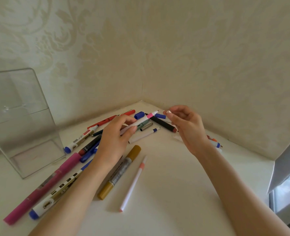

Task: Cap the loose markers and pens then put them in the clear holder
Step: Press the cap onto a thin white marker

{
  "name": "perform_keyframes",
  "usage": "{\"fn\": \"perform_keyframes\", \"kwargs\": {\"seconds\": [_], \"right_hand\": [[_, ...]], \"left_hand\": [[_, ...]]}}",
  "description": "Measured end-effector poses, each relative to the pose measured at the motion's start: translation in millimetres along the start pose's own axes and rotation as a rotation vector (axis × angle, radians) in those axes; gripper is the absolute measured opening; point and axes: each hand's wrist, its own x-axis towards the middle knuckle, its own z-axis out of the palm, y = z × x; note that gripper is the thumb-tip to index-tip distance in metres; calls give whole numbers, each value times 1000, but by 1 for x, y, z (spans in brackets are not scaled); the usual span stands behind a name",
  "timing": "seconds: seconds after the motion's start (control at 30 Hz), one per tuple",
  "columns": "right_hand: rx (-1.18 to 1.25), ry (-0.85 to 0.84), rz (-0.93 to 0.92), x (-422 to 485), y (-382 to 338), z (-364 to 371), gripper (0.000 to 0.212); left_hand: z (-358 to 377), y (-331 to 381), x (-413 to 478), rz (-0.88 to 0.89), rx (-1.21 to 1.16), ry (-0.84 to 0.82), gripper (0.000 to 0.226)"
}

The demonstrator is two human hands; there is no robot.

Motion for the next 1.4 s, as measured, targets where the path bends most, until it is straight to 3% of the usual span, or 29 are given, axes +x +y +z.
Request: {"fn": "perform_keyframes", "kwargs": {"seconds": [0.27, 0.57, 0.77, 0.9, 1.0, 1.1, 1.2, 1.33, 1.4], "right_hand": [[17, -118, -49, -2, 0, 3, 26], [-79, -170, -66, -8, -7, 4, 20], [-109, -42, -117, -11, -7, 13, 9], [-33, 70, -177, -16, 3, 30, 21], [-33, 75, -135, -16, 10, 35, 14], [-65, 62, -78, -17, 13, 37, 22], [-35, 30, -72, -14, 4, 33, 16], [-150, 186, 10, -4, -8, 5, 10], [-309, 219, 95, -2, -4, -7, 13]], "left_hand": [[0, 0, -1, 87, 113, 6, 19], [-4, 1, 0, 152, 251, -30, 20], [-1, 12, -6, 120, 157, -177, 19], [13, 19, -13, 76, 126, -185, 15], [17, 16, -17, 61, 149, -143, 15], [16, 13, -19, 55, 189, -107, 13], [18, 18, -16, 19, 91, -148, 14], [17, 17, -3, -43, 137, -177, 29], [13, 8, 3, -70, 244, -141, 22]]}}
